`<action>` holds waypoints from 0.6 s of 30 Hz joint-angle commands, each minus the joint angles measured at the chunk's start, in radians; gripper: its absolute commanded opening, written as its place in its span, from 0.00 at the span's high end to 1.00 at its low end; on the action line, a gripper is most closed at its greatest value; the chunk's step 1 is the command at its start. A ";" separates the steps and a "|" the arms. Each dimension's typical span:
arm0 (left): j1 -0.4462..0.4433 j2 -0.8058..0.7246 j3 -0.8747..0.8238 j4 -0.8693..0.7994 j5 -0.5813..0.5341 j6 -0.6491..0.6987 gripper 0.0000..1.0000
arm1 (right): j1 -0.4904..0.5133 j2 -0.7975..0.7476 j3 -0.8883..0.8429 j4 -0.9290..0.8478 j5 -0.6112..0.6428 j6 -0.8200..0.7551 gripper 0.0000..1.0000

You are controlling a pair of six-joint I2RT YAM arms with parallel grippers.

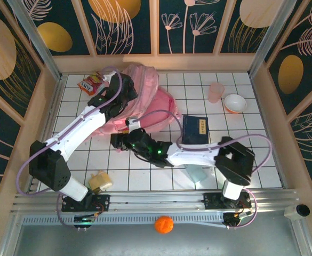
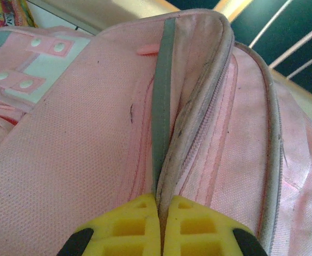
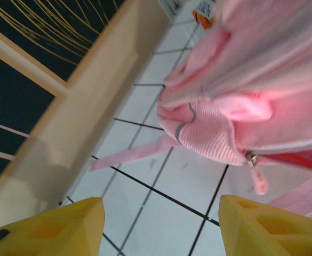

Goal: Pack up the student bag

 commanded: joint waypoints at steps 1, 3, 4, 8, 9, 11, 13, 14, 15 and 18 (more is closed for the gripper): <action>0.012 -0.087 -0.071 0.099 0.009 0.103 1.00 | -0.021 -0.120 -0.026 -0.075 0.018 0.025 0.41; 0.014 -0.125 -0.134 0.143 0.011 0.108 1.00 | -0.049 -0.172 -0.033 -0.125 -0.027 0.023 0.39; 0.013 -0.138 -0.151 0.154 0.011 0.108 1.00 | -0.065 -0.196 -0.036 -0.149 -0.053 0.027 0.39; 0.016 -0.167 -0.201 0.192 0.040 0.132 1.00 | -0.184 -0.277 -0.056 -0.235 -0.242 0.085 0.37; 0.016 -0.171 -0.208 0.200 0.053 0.140 1.00 | -0.216 -0.292 -0.060 -0.244 -0.280 0.098 0.37; 0.017 -0.187 -0.226 0.228 0.092 0.165 1.00 | -0.294 -0.315 -0.057 -0.275 -0.356 0.143 0.36; 0.016 -0.214 -0.257 0.280 0.155 0.207 1.00 | -0.358 -0.327 -0.058 -0.289 -0.407 0.145 0.35; 0.016 -0.231 -0.279 0.310 0.177 0.221 1.00 | -0.387 -0.331 -0.062 -0.290 -0.416 0.132 0.35; 0.016 -0.242 -0.296 0.328 0.185 0.229 1.00 | -0.414 -0.332 -0.063 -0.300 -0.417 0.134 0.35; 0.016 -0.265 -0.326 0.336 0.174 0.256 1.00 | -0.510 -0.324 -0.078 -0.287 -0.500 0.172 0.33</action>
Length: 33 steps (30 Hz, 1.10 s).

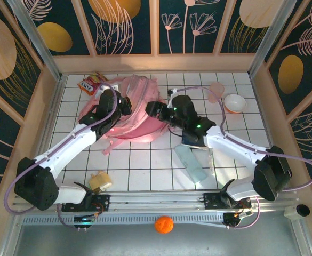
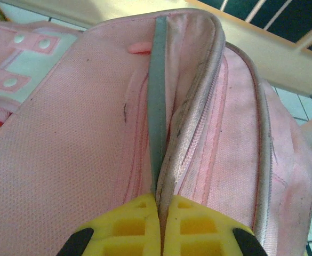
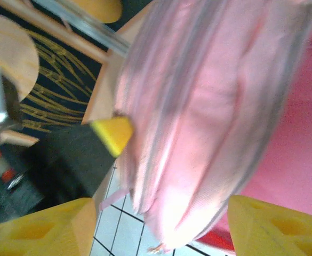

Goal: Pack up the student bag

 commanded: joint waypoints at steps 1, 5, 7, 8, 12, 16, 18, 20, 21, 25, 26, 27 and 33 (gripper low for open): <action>0.003 -0.056 -0.005 0.130 0.029 0.067 1.00 | -0.086 -0.015 -0.035 0.010 -0.154 0.062 0.33; 0.002 -0.057 -0.007 0.110 0.040 0.103 1.00 | -0.177 0.029 -0.073 0.145 -0.298 0.128 0.31; 0.002 -0.057 -0.008 0.111 0.047 0.111 1.00 | -0.186 0.064 -0.069 0.206 -0.366 0.137 0.31; 0.003 -0.057 -0.009 0.111 0.055 0.119 1.00 | -0.185 0.089 -0.059 0.232 -0.400 0.143 0.31; 0.002 -0.050 -0.006 0.088 0.065 0.161 1.00 | -0.178 0.173 -0.051 0.369 -0.499 0.200 0.31; 0.002 -0.053 -0.008 0.045 0.047 0.224 1.00 | -0.167 0.237 -0.019 0.372 -0.465 0.212 0.39; 0.002 -0.057 -0.007 0.033 0.024 0.256 1.00 | -0.156 0.248 0.013 0.303 -0.411 0.199 0.56; 0.004 -0.058 0.006 0.012 -0.027 0.299 1.00 | -0.123 0.230 0.007 0.301 -0.332 0.214 0.77; 0.004 -0.055 0.016 -0.004 -0.053 0.325 1.00 | -0.108 0.217 -0.004 0.322 -0.307 0.226 0.86; 0.007 -0.021 0.091 -0.087 -0.162 0.472 1.00 | -0.023 0.145 -0.036 0.360 -0.143 0.283 1.00; 0.008 -0.011 0.110 -0.105 -0.183 0.508 1.00 | 0.002 0.133 -0.034 0.360 -0.103 0.292 1.00; 0.007 -0.004 0.124 -0.117 -0.199 0.536 1.00 | 0.025 0.125 -0.033 0.362 -0.073 0.299 1.00; 0.011 0.008 0.159 -0.131 -0.261 0.616 1.00 | 0.182 0.089 -0.079 0.424 0.161 0.426 1.00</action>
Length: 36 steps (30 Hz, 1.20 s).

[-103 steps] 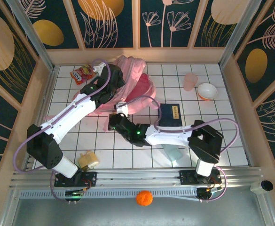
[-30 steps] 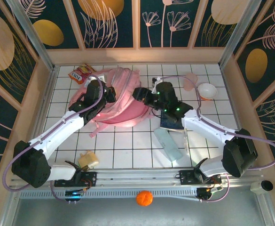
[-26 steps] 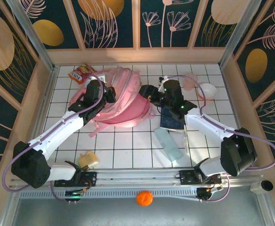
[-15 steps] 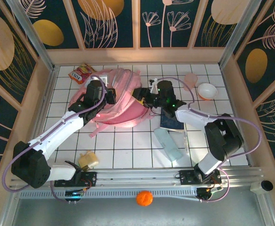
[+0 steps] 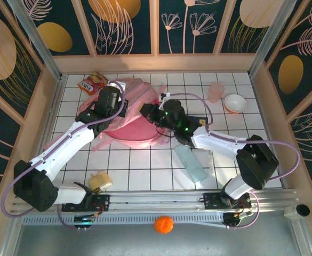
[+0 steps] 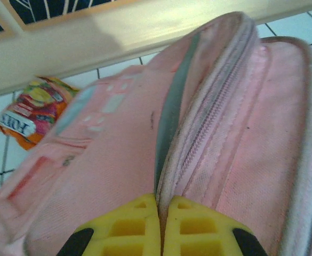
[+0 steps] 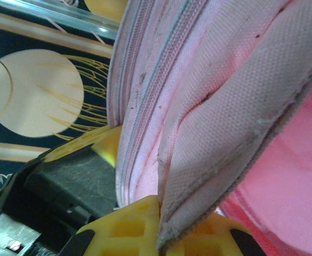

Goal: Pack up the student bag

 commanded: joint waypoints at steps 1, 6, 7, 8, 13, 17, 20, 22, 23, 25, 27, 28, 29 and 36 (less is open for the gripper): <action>0.010 0.004 0.044 0.052 -0.087 0.074 1.00 | 0.110 -0.065 -0.044 0.078 0.186 0.097 1.00; 0.010 -0.020 -0.009 0.080 0.009 0.020 0.97 | 0.243 -0.093 -0.060 -0.001 0.444 0.124 1.00; 0.010 -0.020 -0.020 0.089 0.033 0.008 0.98 | 0.262 -0.090 -0.061 -0.009 0.469 0.133 1.00; 0.010 -0.016 -0.030 0.101 0.055 -0.005 1.00 | 0.279 -0.086 -0.062 -0.010 0.489 0.140 1.00; 0.010 -0.010 -0.105 0.247 0.117 -0.025 1.00 | 0.333 -0.049 -0.045 0.009 0.526 0.137 1.00; 0.010 0.044 -0.064 0.255 0.085 -0.002 0.98 | 0.332 -0.011 -0.026 0.010 0.527 0.129 1.00; 0.010 0.064 -0.040 0.251 0.040 -0.004 0.75 | 0.321 0.013 -0.042 0.037 0.565 0.146 1.00; 0.010 0.066 -0.008 0.216 0.029 -0.030 0.52 | 0.321 0.030 -0.040 0.037 0.611 0.152 1.00; 0.010 0.066 0.012 0.183 0.031 -0.048 0.45 | 0.321 0.037 -0.036 0.034 0.625 0.155 1.00; 0.010 0.064 0.048 0.114 0.034 -0.090 0.36 | 0.321 0.062 -0.020 0.038 0.656 0.159 1.00; 0.011 0.053 0.052 0.070 0.040 -0.134 0.31 | 0.318 0.090 -0.003 0.043 0.663 0.158 1.00; 0.011 0.044 0.043 0.057 0.040 -0.160 0.28 | 0.315 0.108 0.004 0.049 0.654 0.163 1.00; 0.013 0.033 0.030 0.053 0.046 -0.186 0.25 | 0.313 0.120 0.009 0.055 0.644 0.166 1.00; 0.044 -0.051 -0.063 0.057 0.134 -0.354 0.12 | 0.311 0.173 0.033 0.022 0.570 0.212 1.00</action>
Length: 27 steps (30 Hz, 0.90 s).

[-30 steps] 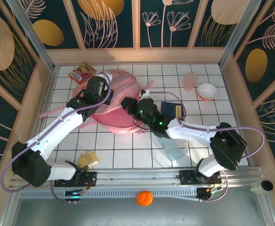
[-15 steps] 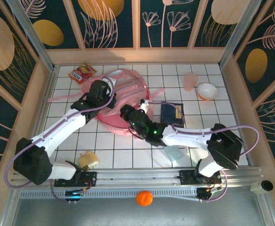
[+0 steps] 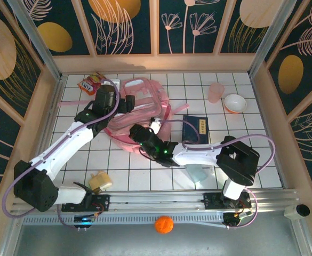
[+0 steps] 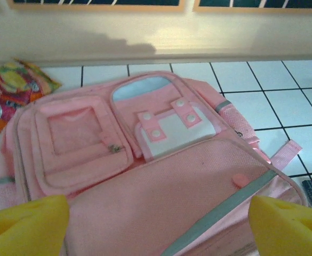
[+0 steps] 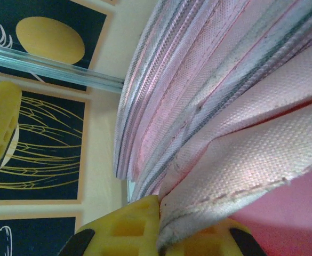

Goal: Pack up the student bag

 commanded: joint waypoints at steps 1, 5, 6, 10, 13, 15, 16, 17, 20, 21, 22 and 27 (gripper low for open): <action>0.010 -0.046 -0.030 -0.011 0.068 -0.126 0.07 | 0.005 0.005 0.032 0.026 -0.033 0.056 0.96; 0.010 -0.058 -0.061 0.027 0.141 -0.201 0.01 | -0.007 -0.028 0.019 -0.057 -0.127 0.111 0.72; 0.010 -0.058 -0.068 0.036 0.159 -0.216 0.01 | -0.014 -0.041 0.011 -0.097 -0.160 0.128 0.67; 0.010 -0.040 -0.067 0.050 0.274 -0.218 0.13 | -0.017 -0.112 -0.005 -0.233 -0.229 0.116 0.54; 0.009 -0.013 -0.049 0.050 0.355 -0.236 0.14 | -0.022 -0.166 -0.002 -0.339 -0.257 0.076 0.50; 0.009 -0.004 -0.042 0.060 0.381 -0.251 0.07 | -0.034 -0.203 0.001 -0.400 -0.287 0.050 0.47; 0.009 0.000 -0.040 0.068 0.383 -0.261 0.07 | -0.042 -0.221 0.007 -0.430 -0.309 0.033 0.46; 0.009 0.006 -0.043 0.082 0.382 -0.280 0.07 | -0.049 -0.236 0.009 -0.455 -0.332 0.022 0.45; 0.009 0.052 -0.037 0.105 0.400 -0.348 0.09 | -0.068 -0.279 0.013 -0.530 -0.406 -0.016 0.44; 0.009 0.074 -0.026 0.105 0.425 -0.366 0.09 | -0.079 -0.294 0.014 -0.539 -0.441 -0.035 0.45; 0.008 0.093 -0.016 0.109 0.444 -0.389 0.09 | -0.096 -0.306 0.018 -0.548 -0.485 -0.061 0.45; -0.003 0.155 0.029 0.138 0.472 -0.431 0.13 | -0.208 -0.379 0.057 -0.699 -0.589 -0.233 0.45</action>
